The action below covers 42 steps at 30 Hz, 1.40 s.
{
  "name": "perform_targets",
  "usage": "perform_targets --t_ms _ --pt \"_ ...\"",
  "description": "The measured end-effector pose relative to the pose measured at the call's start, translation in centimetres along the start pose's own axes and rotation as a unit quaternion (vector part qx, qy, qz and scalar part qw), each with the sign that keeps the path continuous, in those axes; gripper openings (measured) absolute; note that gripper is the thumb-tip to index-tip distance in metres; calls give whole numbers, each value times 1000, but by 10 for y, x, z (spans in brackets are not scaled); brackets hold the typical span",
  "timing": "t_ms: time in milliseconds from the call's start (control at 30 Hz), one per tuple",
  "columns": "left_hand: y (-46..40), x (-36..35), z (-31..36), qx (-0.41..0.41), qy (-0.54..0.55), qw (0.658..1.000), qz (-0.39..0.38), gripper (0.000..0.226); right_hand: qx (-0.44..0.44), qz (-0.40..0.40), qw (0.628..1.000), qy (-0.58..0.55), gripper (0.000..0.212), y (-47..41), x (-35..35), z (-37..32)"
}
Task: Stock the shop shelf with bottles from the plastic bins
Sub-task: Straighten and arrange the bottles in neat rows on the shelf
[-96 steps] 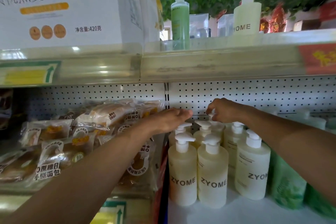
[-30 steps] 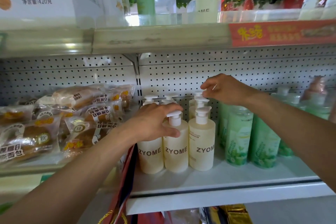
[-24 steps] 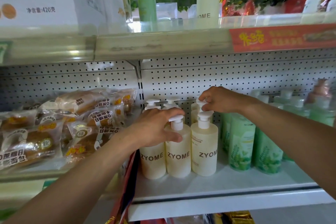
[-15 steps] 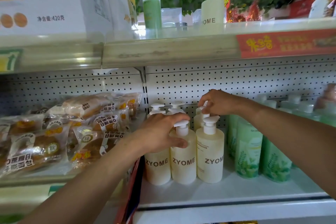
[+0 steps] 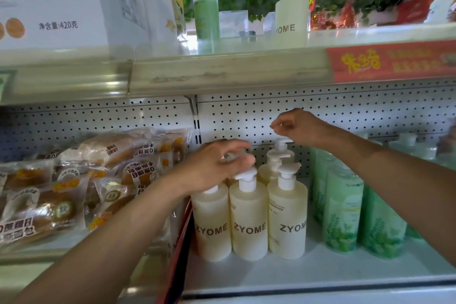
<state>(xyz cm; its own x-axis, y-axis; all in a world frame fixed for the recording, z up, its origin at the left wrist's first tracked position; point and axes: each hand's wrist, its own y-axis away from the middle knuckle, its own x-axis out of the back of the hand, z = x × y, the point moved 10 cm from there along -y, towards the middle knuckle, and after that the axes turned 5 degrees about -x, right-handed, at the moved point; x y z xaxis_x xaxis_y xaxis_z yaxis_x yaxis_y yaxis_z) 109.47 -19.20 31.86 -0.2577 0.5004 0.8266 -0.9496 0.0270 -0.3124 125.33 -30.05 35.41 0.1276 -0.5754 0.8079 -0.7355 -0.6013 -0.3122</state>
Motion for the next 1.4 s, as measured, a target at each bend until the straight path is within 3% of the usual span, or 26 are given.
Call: perform_targets --t_ms 67,200,267,500,767,967,1067,1200,1267,1400 --pt "-9 10 -4 7 -35 999 10 50 -16 12 998 67 30 -11 -1 11" --pt "-20 -9 -27 83 -63 989 -104 69 -71 -101 981 146 48 -24 -35 34" --pt "-20 -15 -32 98 -58 985 -126 75 -73 -120 977 162 48 -28 -44 35" --pt "-15 -18 -34 96 -35 986 -129 63 -30 -123 979 162 31 -38 -53 22" --pt "-15 -17 -39 97 -50 986 -127 71 -6 -146 977 154 30 -30 -62 2" --pt "-12 -15 -43 106 -32 988 -109 78 -25 -174 976 129 42 -23 -68 7" --pt "-8 -10 -32 70 -43 994 -66 64 -28 -137 986 93 50 -11 -58 0" --pt "11 -7 -9 17 -97 994 -51 63 54 -86 995 -21 22 27 -34 -32" --pt "20 -8 -9 22 -139 988 -56 65 84 -86 991 -55 20 50 -27 -46" --pt "21 -17 -5 25 -63 997 -32 58 86 -138 983 84 39 84 -36 -54"
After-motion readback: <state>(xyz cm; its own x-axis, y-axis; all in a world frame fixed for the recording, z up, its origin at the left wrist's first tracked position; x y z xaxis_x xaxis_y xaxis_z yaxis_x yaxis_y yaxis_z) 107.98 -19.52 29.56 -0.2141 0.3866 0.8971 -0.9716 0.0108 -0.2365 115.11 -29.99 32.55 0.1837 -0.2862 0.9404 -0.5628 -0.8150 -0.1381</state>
